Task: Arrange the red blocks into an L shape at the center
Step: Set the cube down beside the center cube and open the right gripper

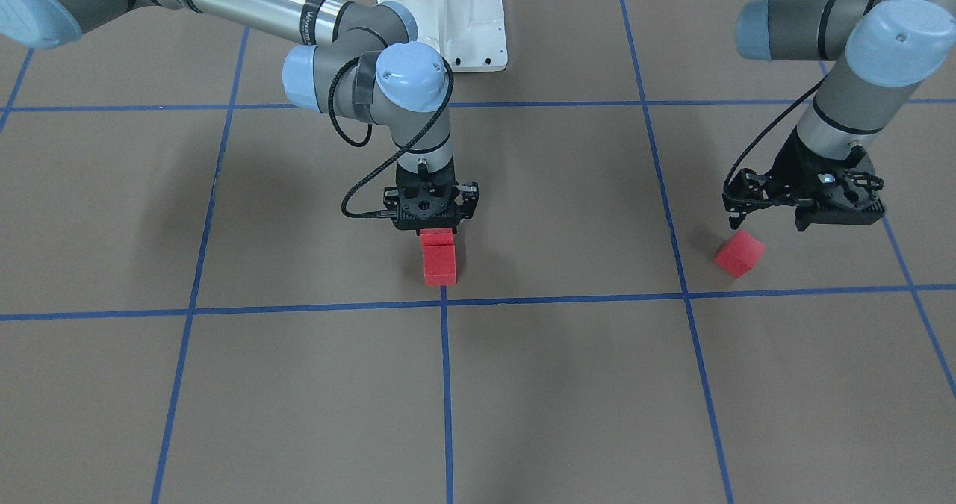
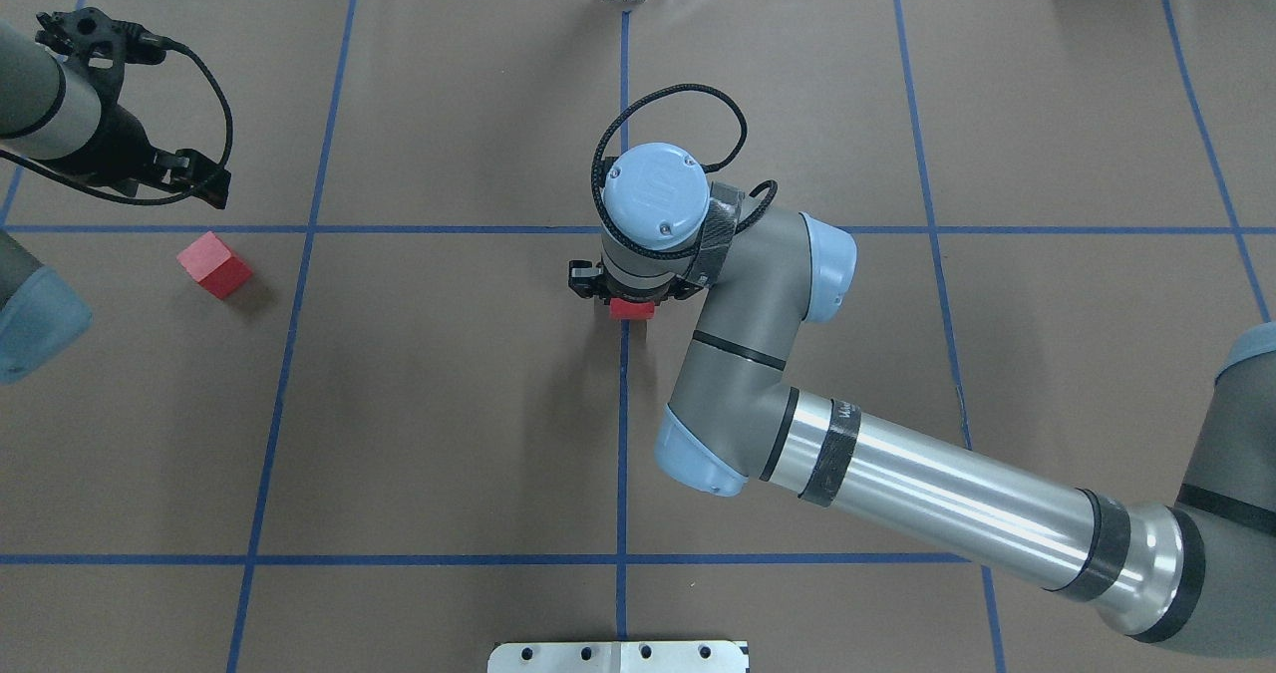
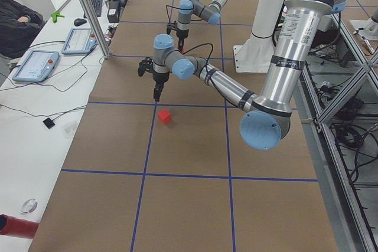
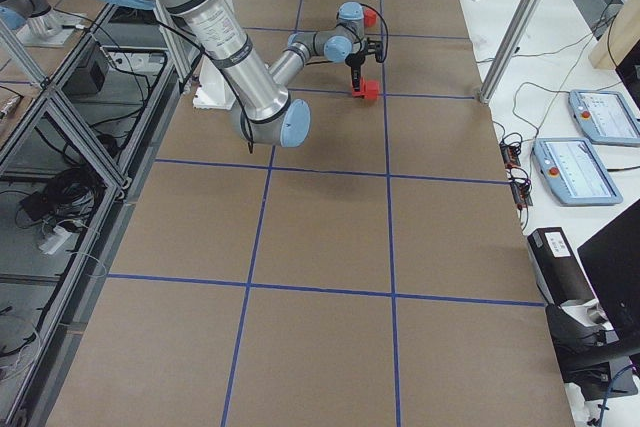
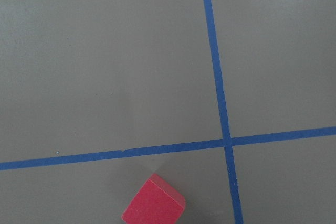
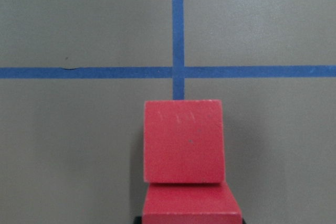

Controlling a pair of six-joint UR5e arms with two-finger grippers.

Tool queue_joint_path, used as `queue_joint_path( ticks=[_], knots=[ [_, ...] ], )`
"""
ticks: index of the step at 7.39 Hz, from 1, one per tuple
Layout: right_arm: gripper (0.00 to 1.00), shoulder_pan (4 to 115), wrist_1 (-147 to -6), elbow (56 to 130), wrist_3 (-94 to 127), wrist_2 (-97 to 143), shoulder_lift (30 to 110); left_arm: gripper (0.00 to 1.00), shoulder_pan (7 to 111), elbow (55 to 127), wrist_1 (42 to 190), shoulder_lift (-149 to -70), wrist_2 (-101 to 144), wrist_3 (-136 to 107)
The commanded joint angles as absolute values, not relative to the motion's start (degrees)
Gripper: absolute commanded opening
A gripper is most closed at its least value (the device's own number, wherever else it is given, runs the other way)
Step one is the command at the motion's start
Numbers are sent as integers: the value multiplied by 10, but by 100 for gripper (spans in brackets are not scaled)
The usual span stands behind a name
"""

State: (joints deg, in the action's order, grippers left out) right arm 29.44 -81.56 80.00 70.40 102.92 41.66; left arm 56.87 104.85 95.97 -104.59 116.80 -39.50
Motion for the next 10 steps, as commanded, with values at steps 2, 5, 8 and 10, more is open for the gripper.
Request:
queue_joint_path(
  ticks=[2,5,8,10],
  knots=[
    [38,294,-814,800,705,1029,417,100,569,1049,960,-1046,1168,-395],
    [98,294,-803,797,701,1010,423,100,569,1048,960,-1046,1168,-395],
    [98,301,-801,799,701,1010,417,100,569,1047,960,-1046,1167,-395],
    [98,321,-801,810,696,1026,417,100,568,1045,981,-1028,1167,-396]
  ],
)
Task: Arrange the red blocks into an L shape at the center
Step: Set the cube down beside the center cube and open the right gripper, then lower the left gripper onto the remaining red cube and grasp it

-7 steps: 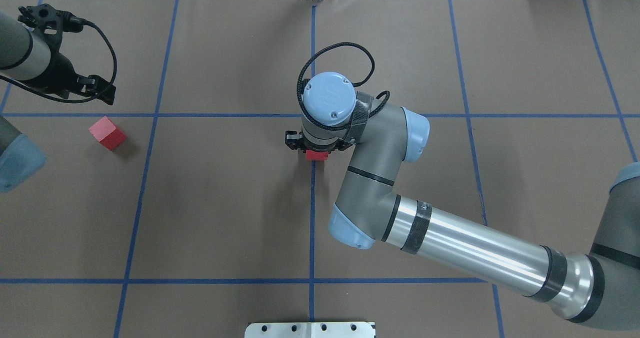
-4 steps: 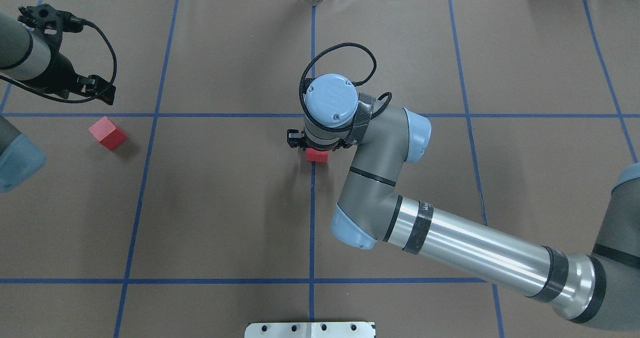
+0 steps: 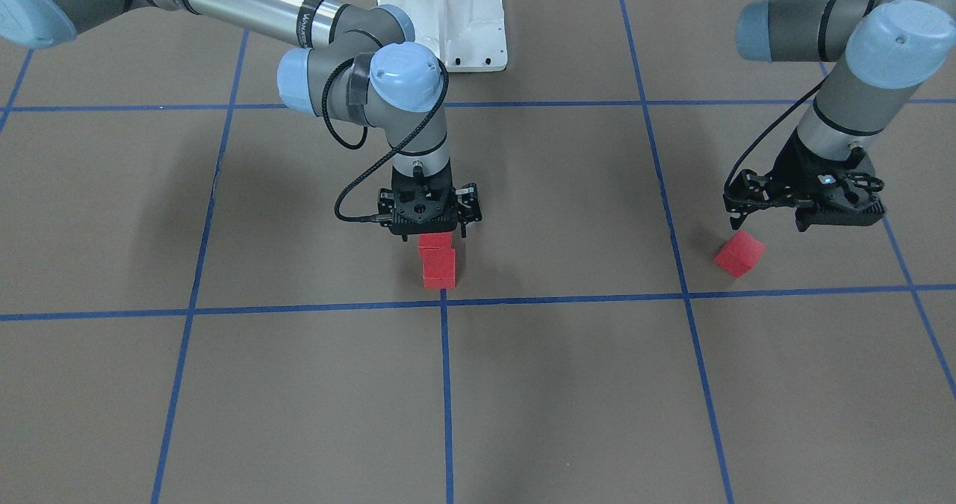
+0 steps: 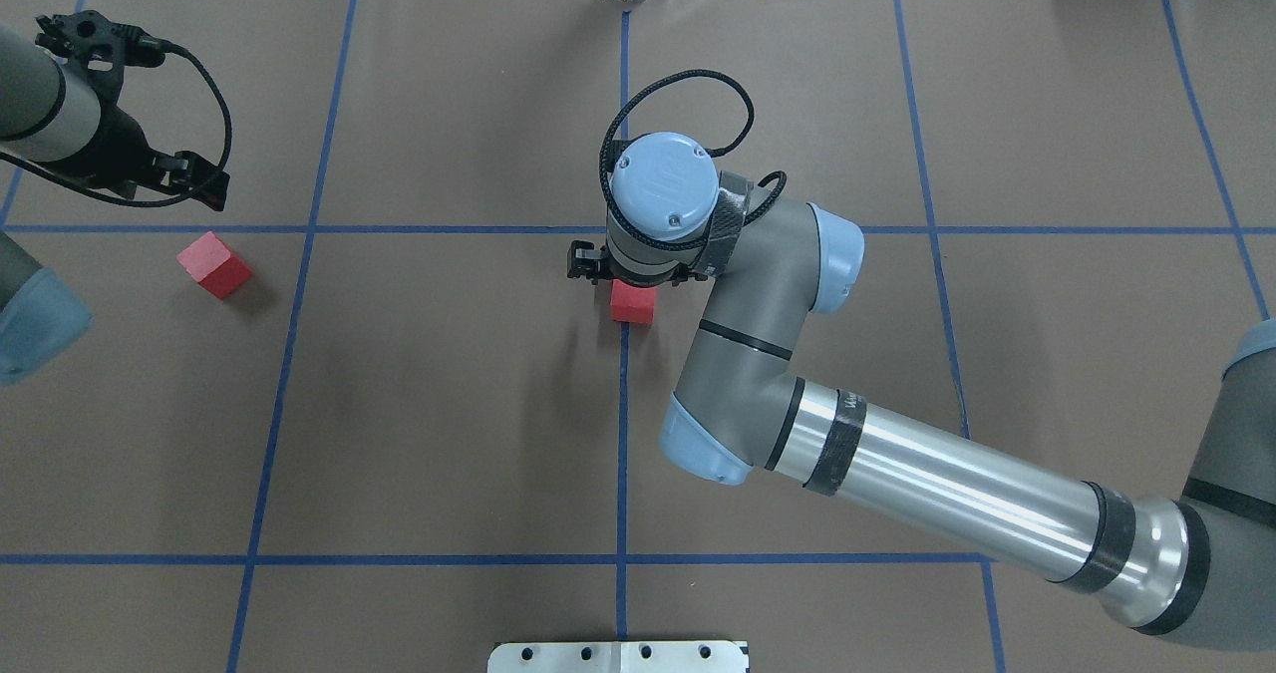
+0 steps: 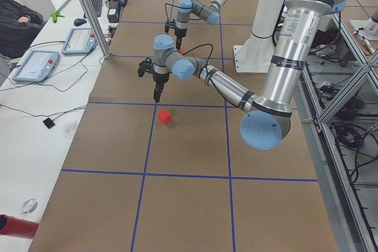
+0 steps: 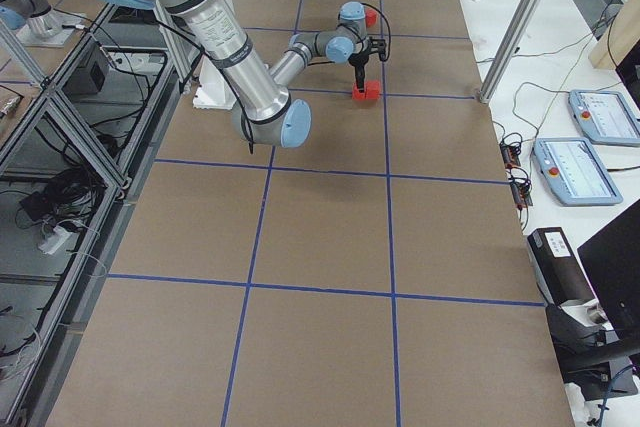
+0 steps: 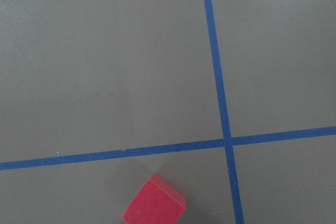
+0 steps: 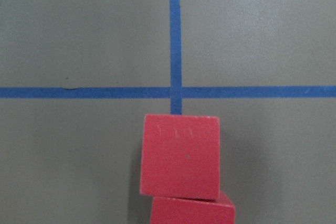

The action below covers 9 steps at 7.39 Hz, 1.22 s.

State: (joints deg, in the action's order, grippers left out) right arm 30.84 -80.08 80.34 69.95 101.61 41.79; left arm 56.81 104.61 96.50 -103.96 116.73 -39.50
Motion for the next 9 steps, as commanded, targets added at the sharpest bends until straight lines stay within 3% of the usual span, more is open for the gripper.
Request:
queue_joint_path(
  ticks=[1,9],
  knots=[
    [98,336,-802,818,695,1048,418,100,566,1032,1030,-1007,1166,-415],
    [99,382,-801,830,676,1071,439,100,531,980,1079,-1006,1113,-772]
  ],
)
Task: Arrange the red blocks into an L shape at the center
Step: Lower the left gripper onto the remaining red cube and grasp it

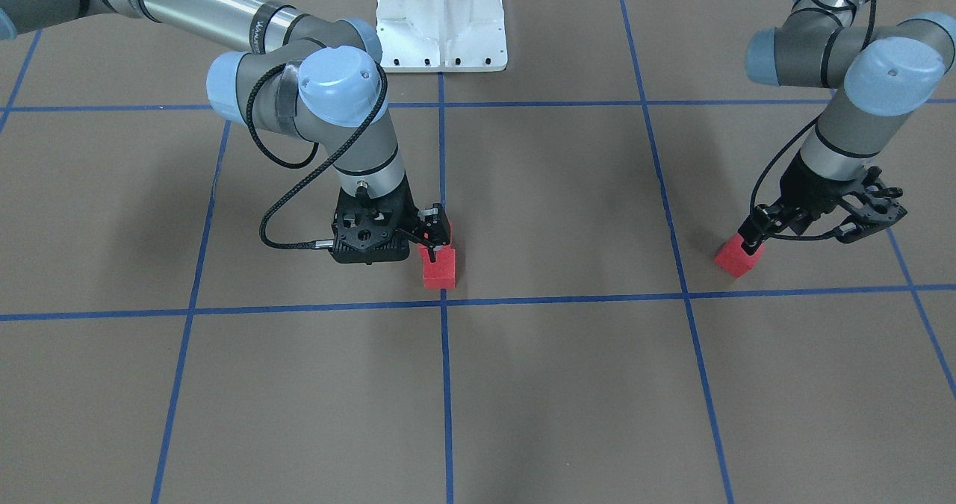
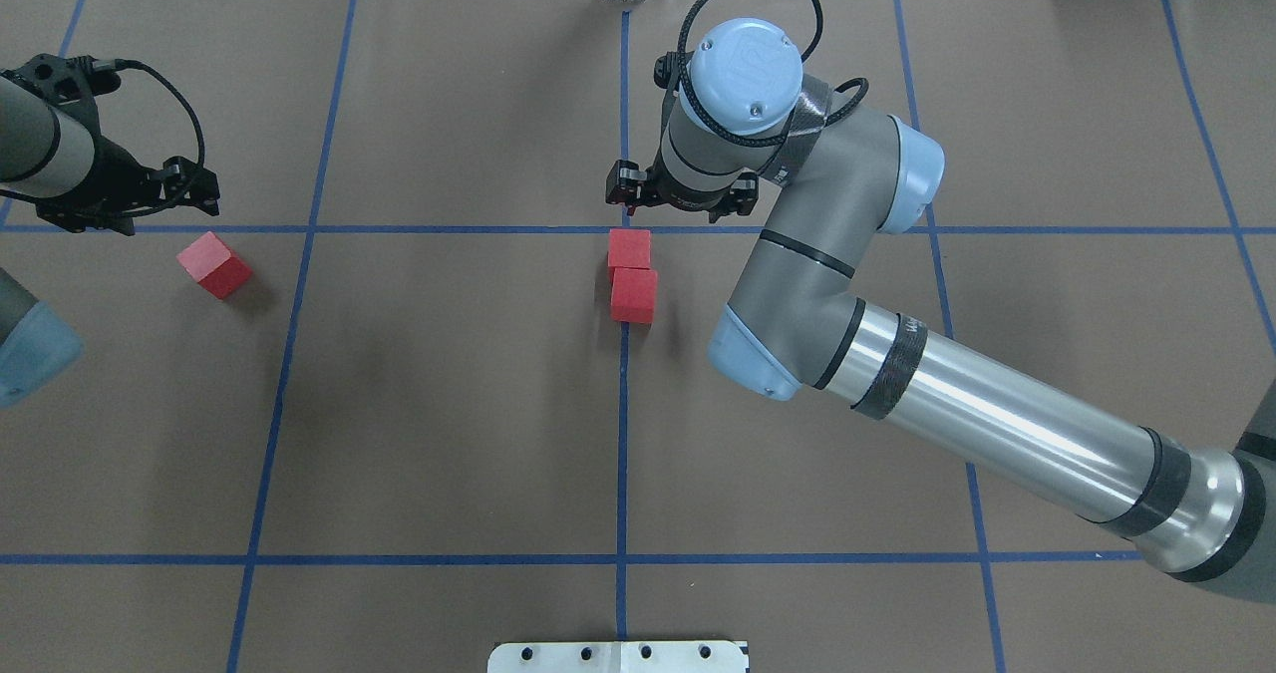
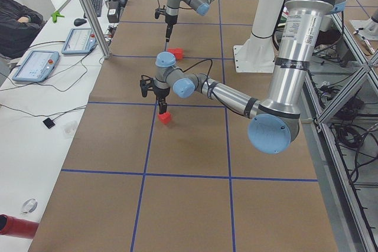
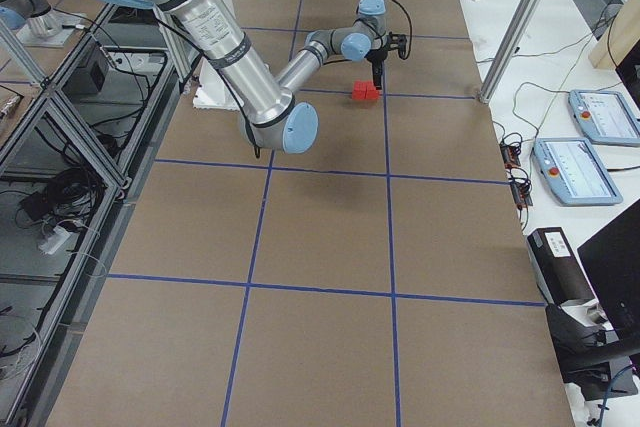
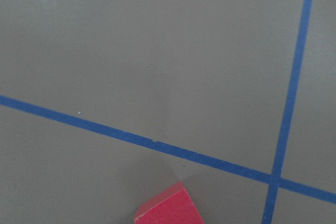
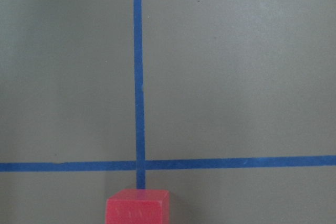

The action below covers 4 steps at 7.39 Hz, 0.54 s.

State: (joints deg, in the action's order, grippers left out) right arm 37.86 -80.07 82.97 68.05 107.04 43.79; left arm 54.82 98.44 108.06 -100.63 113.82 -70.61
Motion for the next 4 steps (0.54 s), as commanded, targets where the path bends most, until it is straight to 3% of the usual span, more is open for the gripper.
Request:
queue_joint_path(
  ticks=[1,4],
  knots=[
    [99,382,-801,830,671,1071,441,100,515,968,1079,-1007,1094,-796],
    [99,385,-801,834,664,1070,443,100,490,955,1079,-1012,1068,-822]
  ],
)
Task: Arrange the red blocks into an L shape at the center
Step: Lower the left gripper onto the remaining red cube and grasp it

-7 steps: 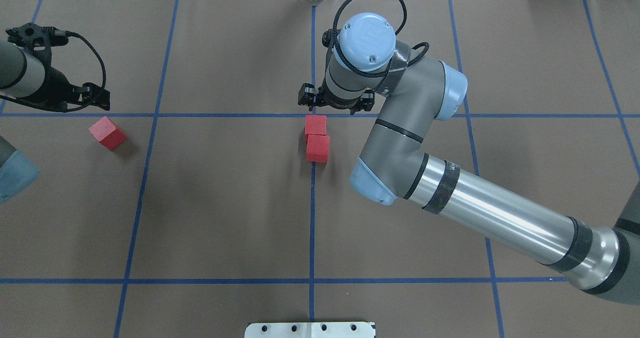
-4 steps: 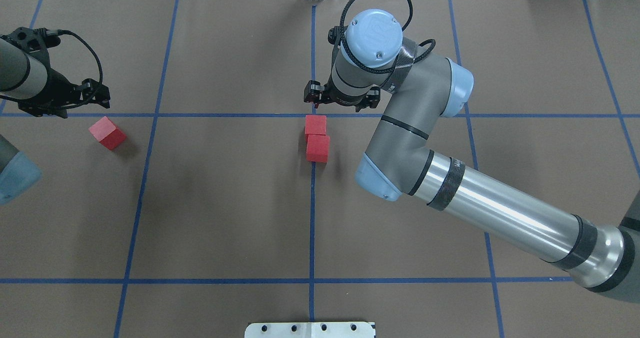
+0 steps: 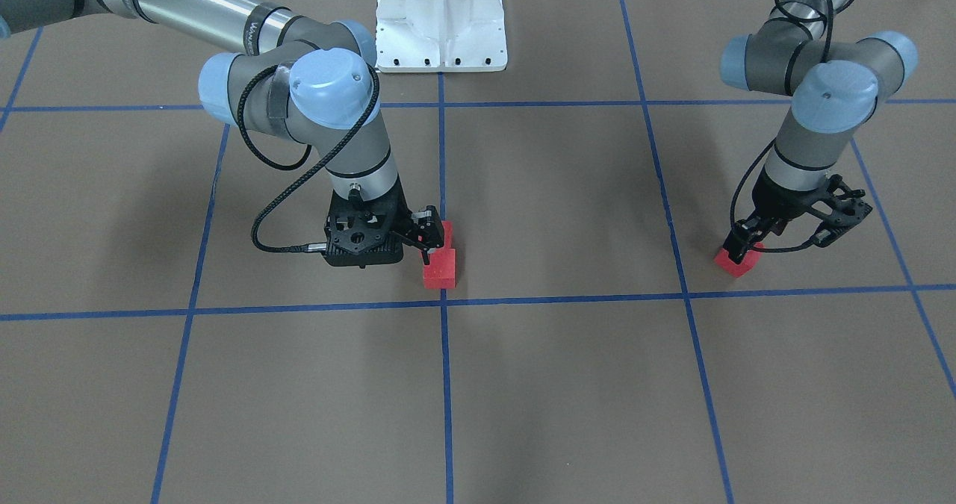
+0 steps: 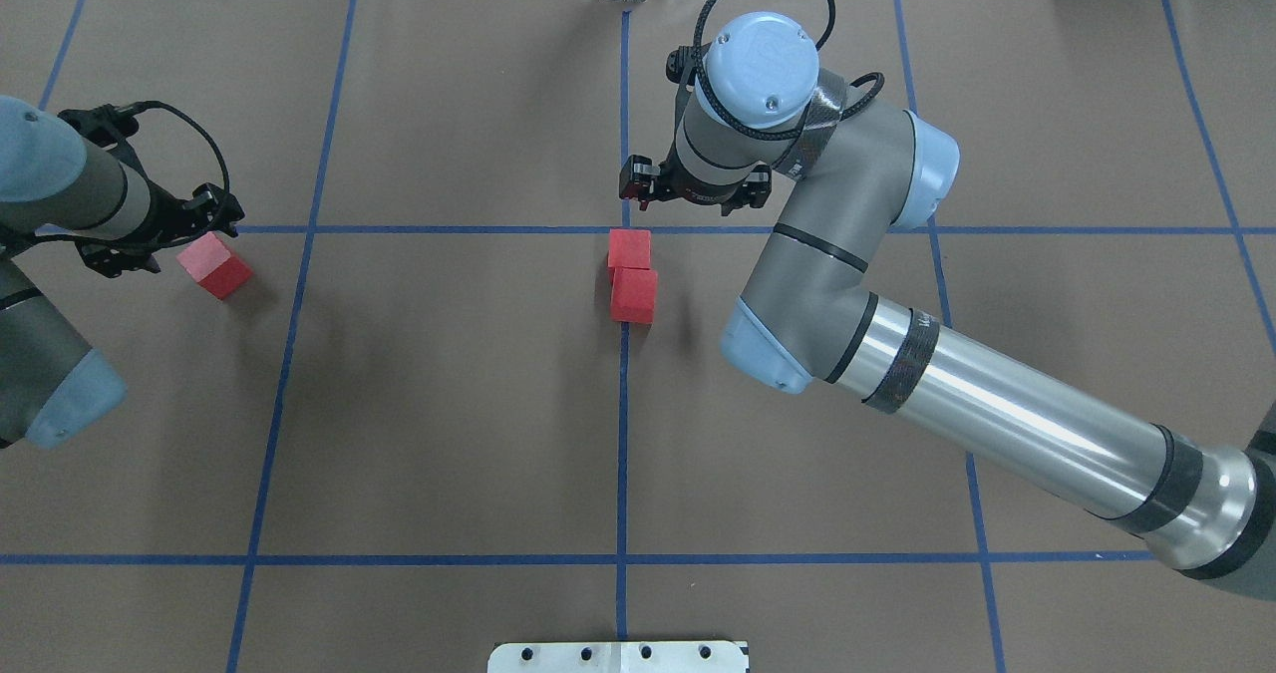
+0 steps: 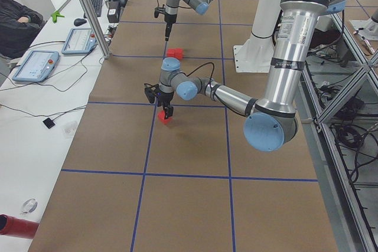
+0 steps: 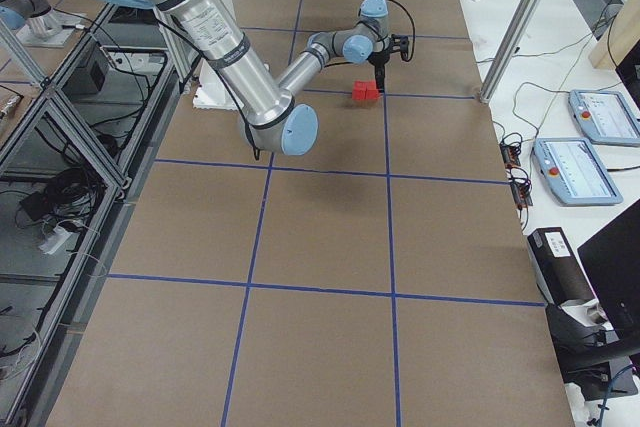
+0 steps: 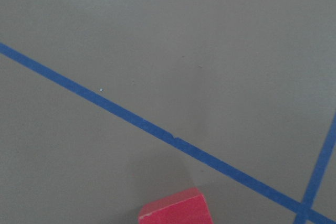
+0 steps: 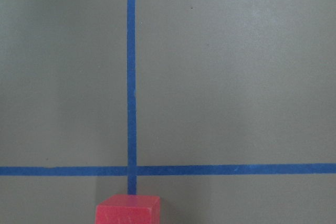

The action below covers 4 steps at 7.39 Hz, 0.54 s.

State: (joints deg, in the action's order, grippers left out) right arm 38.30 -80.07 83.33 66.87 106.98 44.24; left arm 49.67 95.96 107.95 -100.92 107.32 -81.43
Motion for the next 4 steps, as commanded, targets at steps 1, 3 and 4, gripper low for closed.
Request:
queue_joint_path(
  ticks=[1,3,4],
  knots=[
    [99,385,-801,834,664,1070,444,100,490,947,1080,-1015,1067,-823],
    [99,385,-800,834,664,1070,446,100,490,940,1080,-1017,1068,-824],
    [99,386,-800,834,664,1070,446,100,490,929,1081,-1026,1063,-823]
  ],
)
